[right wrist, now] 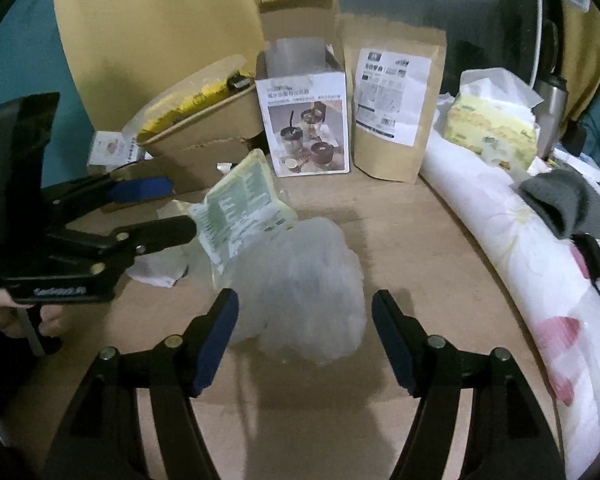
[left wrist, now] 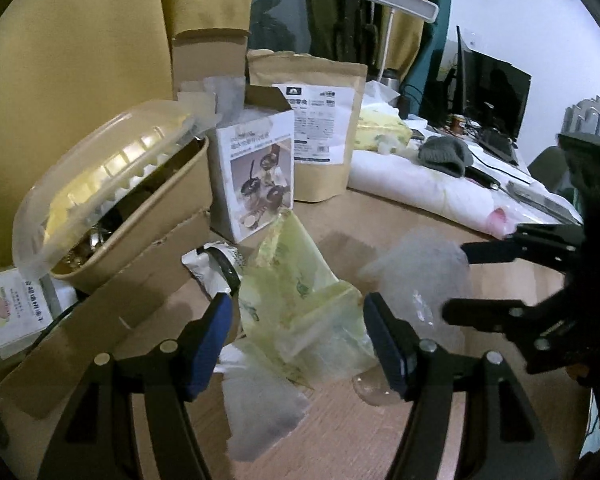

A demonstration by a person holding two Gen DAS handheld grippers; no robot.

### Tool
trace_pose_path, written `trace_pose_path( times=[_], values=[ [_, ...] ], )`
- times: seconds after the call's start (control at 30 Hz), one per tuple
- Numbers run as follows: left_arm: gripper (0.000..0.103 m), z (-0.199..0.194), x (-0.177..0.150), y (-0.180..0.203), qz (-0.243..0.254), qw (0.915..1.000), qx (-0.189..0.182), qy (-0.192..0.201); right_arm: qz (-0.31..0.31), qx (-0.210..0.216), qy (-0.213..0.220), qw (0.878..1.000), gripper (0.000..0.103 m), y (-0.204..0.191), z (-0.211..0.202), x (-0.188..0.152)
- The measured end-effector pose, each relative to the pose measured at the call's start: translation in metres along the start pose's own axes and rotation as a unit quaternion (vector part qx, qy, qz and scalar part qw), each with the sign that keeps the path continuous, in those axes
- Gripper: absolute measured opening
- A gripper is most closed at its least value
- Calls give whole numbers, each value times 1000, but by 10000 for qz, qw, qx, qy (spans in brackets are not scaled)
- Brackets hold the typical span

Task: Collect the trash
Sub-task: 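Grasp the yellow-green snack bag with the left gripper while the right grasps bubble wrap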

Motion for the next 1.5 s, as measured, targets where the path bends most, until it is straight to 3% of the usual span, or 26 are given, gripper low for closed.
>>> trace_pose_path(
  times=[0.13, 0.2, 0.23, 0.27, 0.3, 0.43, 0.77, 0.8, 0.97, 1.5],
  values=[
    [68, 3, -2, 1, 127, 9999, 7, -20, -11, 85, -40, 10000, 67, -1, 14, 0],
    [48, 6, -3, 2, 179, 9998, 1, -60, -32, 113, -32, 9999, 67, -2, 17, 1],
    [44, 8, -4, 2, 183, 9998, 5, -101, -47, 129, -19, 9999, 66, -3, 18, 1],
    [42, 10, -5, 1, 189, 9997, 20, -119, -88, 139, -15, 9999, 62, -4, 20, 1],
    [37, 10, -5, 1, 207, 9997, 30, -105, -107, 128, -28, 9999, 45, -5, 20, 1],
    [26, 12, -7, 5, 303, 9995, 58, -116, -134, 114, 34, 9998, 25, -5, 17, 1],
    [18, -8, -2, 21, 397, 9992, -14, 77, -99, -85, 216, 9997, 21, -4, -22, -4],
    [12, -12, -1, 23, 410, 9991, -20, 103, -96, -109, 228, 9996, 21, -4, -26, -5],
    [8, -26, 0, 36, 465, 9987, -48, 226, -48, -224, 300, 9993, 21, -3, -50, -13],
    [6, -78, -7, 86, 782, 9953, -114, 553, 92, -490, 548, 9973, 21, 1, -122, -48]
  ],
)
Point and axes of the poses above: each gripper's, at about its wrist camera, not at the fingertips, and z roughly the way its jaws point, y to its right, x to its top, the point moved 7 cm from there along z, roughly the way its jaws point, and after that the axes turned 8 degrees about -z, right-handed, at the moved point
